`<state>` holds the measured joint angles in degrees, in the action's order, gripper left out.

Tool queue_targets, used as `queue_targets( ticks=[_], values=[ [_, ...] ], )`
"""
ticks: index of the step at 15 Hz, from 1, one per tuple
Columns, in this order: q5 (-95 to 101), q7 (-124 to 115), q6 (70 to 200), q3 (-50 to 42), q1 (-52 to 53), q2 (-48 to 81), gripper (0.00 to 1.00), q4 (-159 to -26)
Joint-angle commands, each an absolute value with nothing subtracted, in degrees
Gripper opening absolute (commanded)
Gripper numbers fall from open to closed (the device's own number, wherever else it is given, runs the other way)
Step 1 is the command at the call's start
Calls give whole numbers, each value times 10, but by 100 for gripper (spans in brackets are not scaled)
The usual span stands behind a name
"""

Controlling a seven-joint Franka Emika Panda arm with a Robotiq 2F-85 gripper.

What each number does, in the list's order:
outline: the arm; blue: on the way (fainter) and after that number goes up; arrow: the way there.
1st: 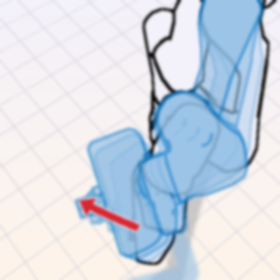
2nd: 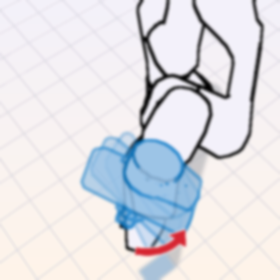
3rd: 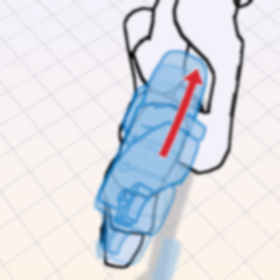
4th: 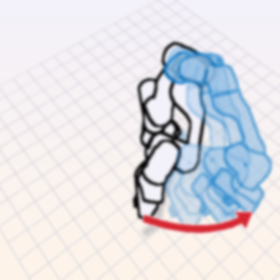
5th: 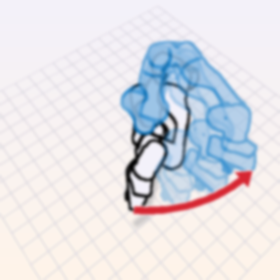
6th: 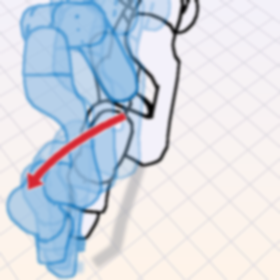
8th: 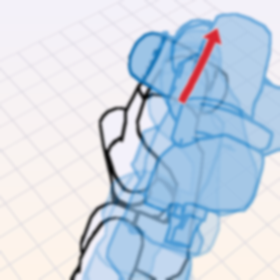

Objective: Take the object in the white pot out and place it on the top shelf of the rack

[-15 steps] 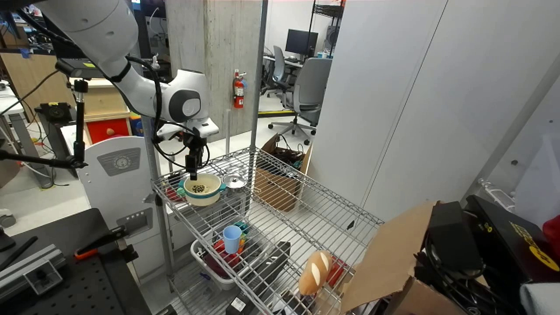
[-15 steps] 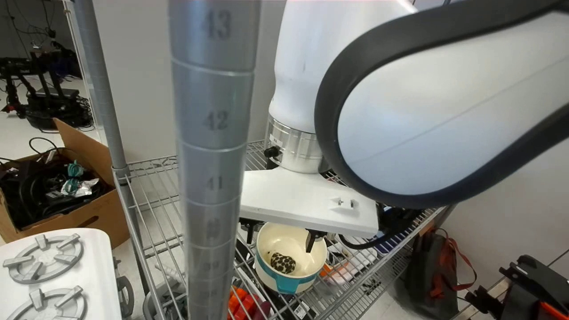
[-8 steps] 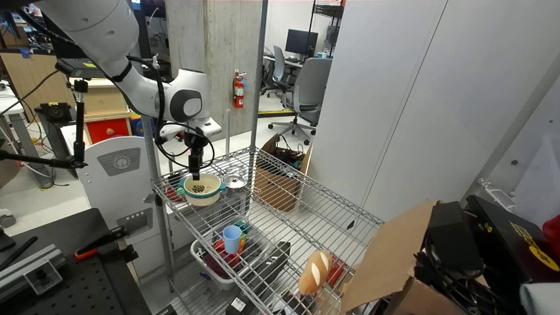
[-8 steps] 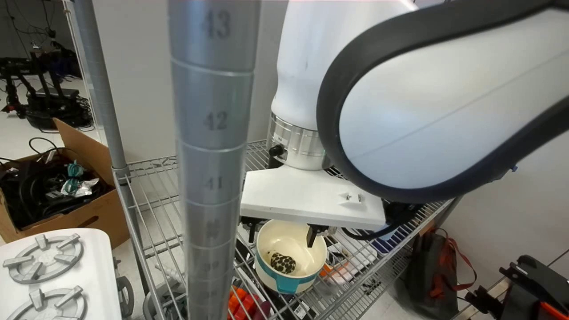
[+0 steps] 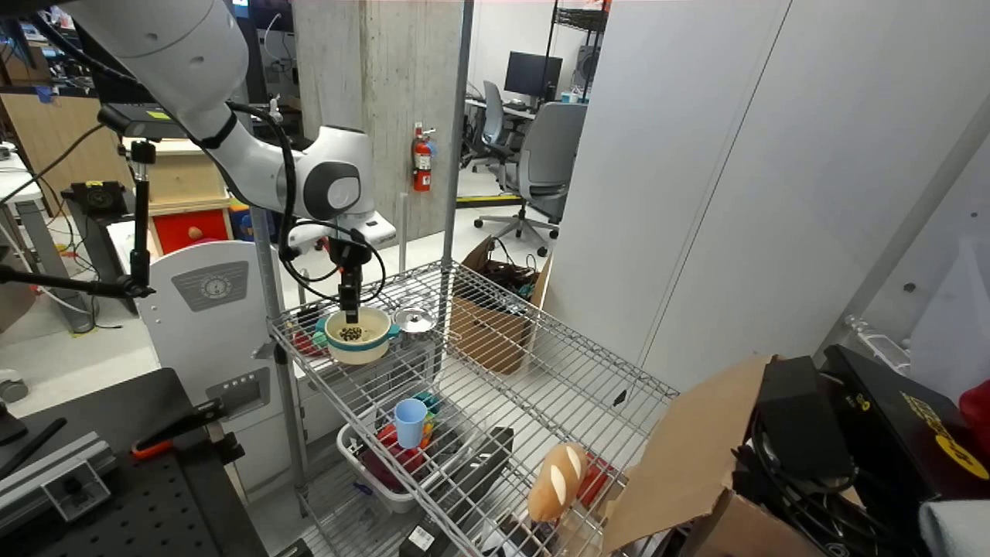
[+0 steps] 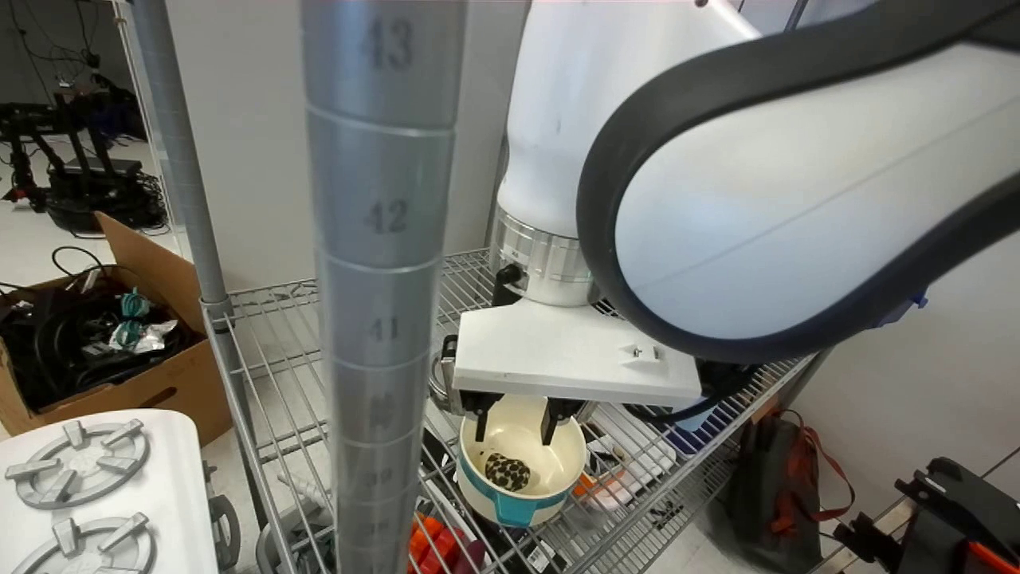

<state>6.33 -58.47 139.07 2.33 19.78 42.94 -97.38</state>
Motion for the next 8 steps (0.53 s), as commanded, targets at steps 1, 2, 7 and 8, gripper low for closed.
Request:
queue_targets(
  ticks=[1, 2, 7, 8],
  values=[
    [56, -568, 1390, 13, 204, 441, 72, -974],
    [58, -568, 1392, 10, 206, 449, 78, -976],
    [73, -576, 1404, -6, 228, 519, 53, -956],
    [78, -577, 1406, -11, 234, 523, 51, -946]
  ],
)
